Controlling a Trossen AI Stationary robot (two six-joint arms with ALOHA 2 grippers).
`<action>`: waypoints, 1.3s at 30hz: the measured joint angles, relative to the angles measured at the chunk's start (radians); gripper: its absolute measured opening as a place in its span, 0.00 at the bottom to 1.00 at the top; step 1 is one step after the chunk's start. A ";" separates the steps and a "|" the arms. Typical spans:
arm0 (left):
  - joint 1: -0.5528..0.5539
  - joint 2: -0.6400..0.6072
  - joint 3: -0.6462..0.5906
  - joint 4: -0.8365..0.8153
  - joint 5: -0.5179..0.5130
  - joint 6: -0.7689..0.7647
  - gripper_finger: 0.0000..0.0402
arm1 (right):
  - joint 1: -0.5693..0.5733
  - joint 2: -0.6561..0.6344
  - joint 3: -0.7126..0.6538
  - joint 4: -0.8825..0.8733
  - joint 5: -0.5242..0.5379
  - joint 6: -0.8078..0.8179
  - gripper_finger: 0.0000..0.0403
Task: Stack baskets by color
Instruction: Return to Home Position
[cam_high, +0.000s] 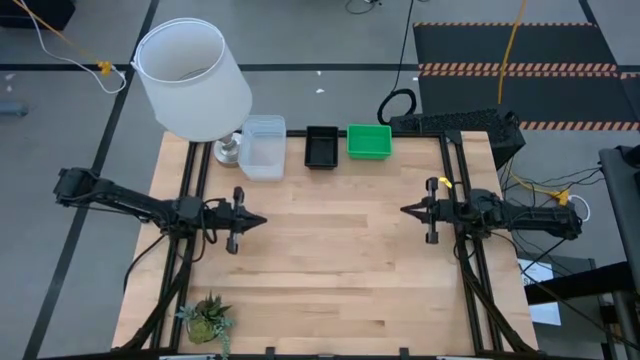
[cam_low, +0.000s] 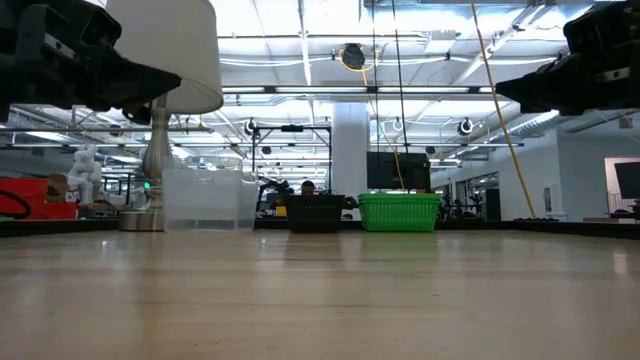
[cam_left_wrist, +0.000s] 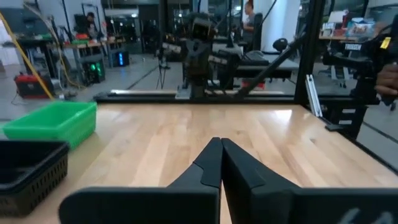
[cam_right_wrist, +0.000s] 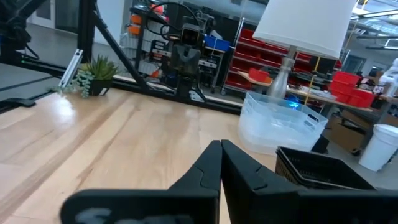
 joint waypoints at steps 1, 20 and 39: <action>0.000 -0.013 0.000 -0.011 0.002 0.011 0.01 | -0.002 0.000 0.000 0.000 0.000 0.000 0.00; 0.001 -0.384 0.000 -0.444 0.039 0.079 0.01 | -0.002 0.000 0.000 0.010 0.001 0.037 0.00; 0.002 -0.735 0.000 -0.668 0.074 0.151 0.02 | -0.002 0.000 0.000 0.012 0.001 0.037 0.00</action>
